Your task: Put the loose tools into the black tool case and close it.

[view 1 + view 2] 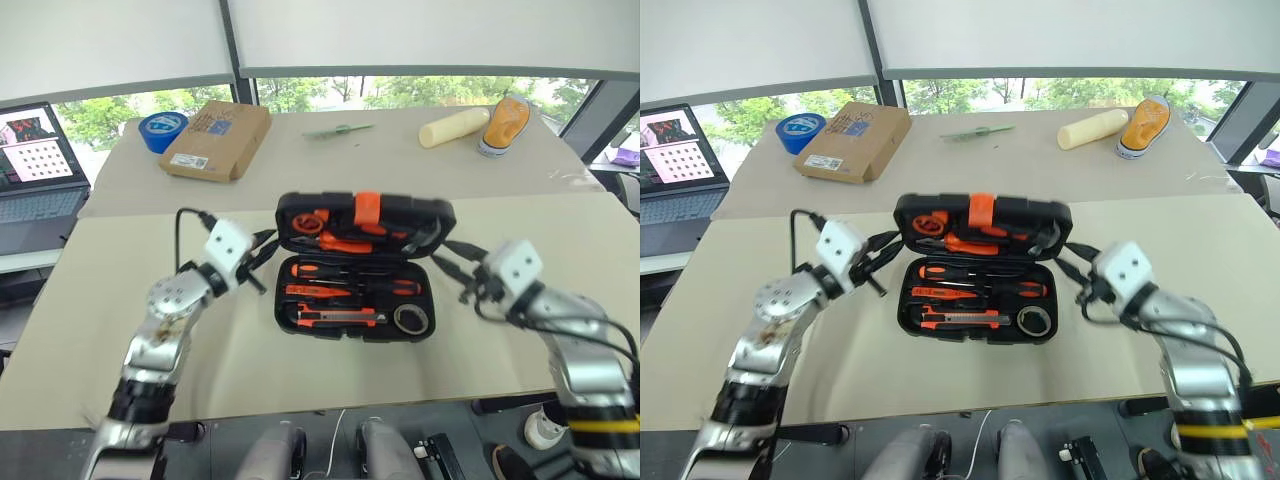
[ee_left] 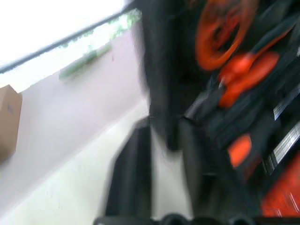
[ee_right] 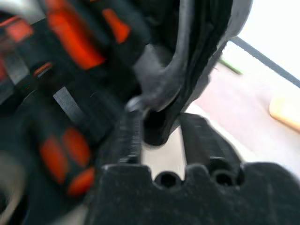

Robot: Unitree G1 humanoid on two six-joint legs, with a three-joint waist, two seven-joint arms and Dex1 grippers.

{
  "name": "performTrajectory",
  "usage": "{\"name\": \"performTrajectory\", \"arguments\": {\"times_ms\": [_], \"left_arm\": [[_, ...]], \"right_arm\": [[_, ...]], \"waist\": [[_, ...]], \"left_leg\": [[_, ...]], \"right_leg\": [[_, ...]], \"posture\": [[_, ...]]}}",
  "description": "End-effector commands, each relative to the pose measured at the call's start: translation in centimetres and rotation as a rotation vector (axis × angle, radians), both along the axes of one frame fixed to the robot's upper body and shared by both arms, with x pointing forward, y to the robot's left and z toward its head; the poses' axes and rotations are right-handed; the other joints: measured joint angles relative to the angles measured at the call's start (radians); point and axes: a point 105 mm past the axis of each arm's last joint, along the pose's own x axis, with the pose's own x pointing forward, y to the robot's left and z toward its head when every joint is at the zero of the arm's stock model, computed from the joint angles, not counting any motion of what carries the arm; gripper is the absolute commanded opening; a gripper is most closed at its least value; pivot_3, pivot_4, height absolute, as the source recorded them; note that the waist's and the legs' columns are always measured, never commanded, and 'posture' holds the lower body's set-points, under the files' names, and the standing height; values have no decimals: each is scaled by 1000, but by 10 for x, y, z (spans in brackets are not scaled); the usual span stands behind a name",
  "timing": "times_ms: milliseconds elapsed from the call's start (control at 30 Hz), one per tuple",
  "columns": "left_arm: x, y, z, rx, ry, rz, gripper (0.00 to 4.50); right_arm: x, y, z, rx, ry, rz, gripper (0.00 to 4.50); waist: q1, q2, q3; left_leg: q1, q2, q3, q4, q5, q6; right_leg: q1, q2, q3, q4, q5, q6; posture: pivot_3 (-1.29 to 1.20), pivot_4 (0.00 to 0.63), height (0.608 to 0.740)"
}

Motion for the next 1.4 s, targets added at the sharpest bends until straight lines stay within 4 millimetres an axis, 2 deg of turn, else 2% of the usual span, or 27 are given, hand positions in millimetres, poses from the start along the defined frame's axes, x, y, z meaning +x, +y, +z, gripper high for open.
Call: {"name": "performTrajectory", "arguments": {"times_ms": [33,67,133,167,233,300,333,433,467,500,567,633,667,733,900,1000,1100,1233,1300,1400], "left_arm": [[-21,22,22,-13,23,13,2970],[-23,29,22,-7,49,15,3184],[-21,37,24,16,80,10,3927],[-17,40,24,28,91,5,3927],[-3,42,25,64,104,-20,4039],[16,39,24,120,101,-60,4039],[24,36,23,148,99,-81,3495],[46,22,21,229,68,-158,2462],[52,16,21,248,57,-181,2219],[58,10,21,264,42,-204,1744],[69,-7,23,279,22,-256,908],[74,-24,24,281,6,-318,253],[76,-28,25,282,0,-339,105],[73,-49,19,320,-7,-437,105],[64,-73,11,405,-23,-592,105],[57,-77,7,436,-17,-657,105],[38,-78,-1,512,29,-796,105],[28,-76,1,528,69,-853,105],[27,-76,4,525,65,-852,105],[30,-76,9,515,52,-835,105]], "right_arm": [[-27,-11,27,14,34,28,2870],[-35,-12,24,21,106,44,2870],[-53,-9,16,6,231,109,2870],[-62,-5,12,-2,288,153,2870],[-79,2,2,-27,391,237,2325],[-88,9,-10,-69,459,293,1885],[-90,12,-15,-82,483,309,1387],[-92,22,-23,-109,513,358,347],[-92,25,-26,-117,523,369,116],[-92,28,-28,-129,525,380,0],[-92,33,-32,-143,531,400,0],[-93,38,-34,-140,543,419,0],[-93,39,-33,-138,545,423,0],[-87,42,-37,-157,539,417,0],[-70,45,-48,-222,512,364,0],[-60,47,-50,-227,491,338,0],[-26,37,-46,-254,400,205,0],[1,20,-38,-260,327,82,0],[5,15,-36,-257,323,67,0],[0,11,-36,-236,348,78,0]], "waist": [[6,0,0],[9,0,0],[22,1,1],[28,1,1],[40,0,1],[50,0,1],[54,0,1],[56,-1,1],[56,-1,1],[56,-1,1],[55,-2,1],[56,-2,1],[56,-2,1],[49,-2,1],[47,-4,2],[48,-4,2],[44,-5,3],[35,-6,3],[36,-6,3],[37,-6,3]], "left_leg": [[1,0,0,0,0,0],[0,0,0,1,-1,1],[3,1,-1,2,-1,2],[7,1,-2,1,-2,3],[12,2,-3,1,-5,0],[13,2,-4,2,-7,-3],[13,1,-3,2,-7,-3],[13,0,-2,3,-4,2],[12,0,-1,3,-4,3],[11,0,-1,3,-4,3],[7,0,-1,3,-3,4],[5,0,-1,3,-2,4],[4,0,-1,4,-2,4],[3,0,-1,4,-3,4],[2,0,-1,5,-3,5],[2,0,-1,5,-3,5],[2,-1,-2,7,-3,5],[2,-2,-1,8,-3,5],[2,-1,-1,8,-3,5],[1,-1,-2,8,-2,4]], "right_leg": [[1,0,0,0,0,0],[1,0,0,-1,0,-1],[6,-1,-1,-3,0,-1],[11,-1,-2,-4,0,-2],[15,-1,-3,-9,0,-2],[17,0,-6,-10,0,-2],[17,-1,-6,-10,0,-2],[17,-1,-5,-9,0,-1],[17,-1,-4,-9,0,-1],[16,-1,-4,-8,0,-1],[13,-1,-5,-7,0,-1],[12,-1,-5,-7,0,-1],[11,-1,-5,-7,0,-1],[11,-1,-5,-8,0,-1],[11,-1,-5,-7,0,-1],[10,-1,-5,-7,0,-1],[11,-1,-5,-8,0,-1],[11,-2,-4,-7,1,0],[11,-1,-5,-6,1,0],[10,-1,-6,-6,1,0]], "posture": [[0,150,738],[0,150,738],[0,150,738],[0,150,738],[0,150,738],[0,150,738],[0,150,738],[0,150,738],[0,150,738],[0,150,738],[0,150,738],[0,150,738],[0,150,738],[0,150,738],[0,150,738],[0,150,738],[0,150,738],[0,150,738],[0,150,738],[0,150,738]]}}
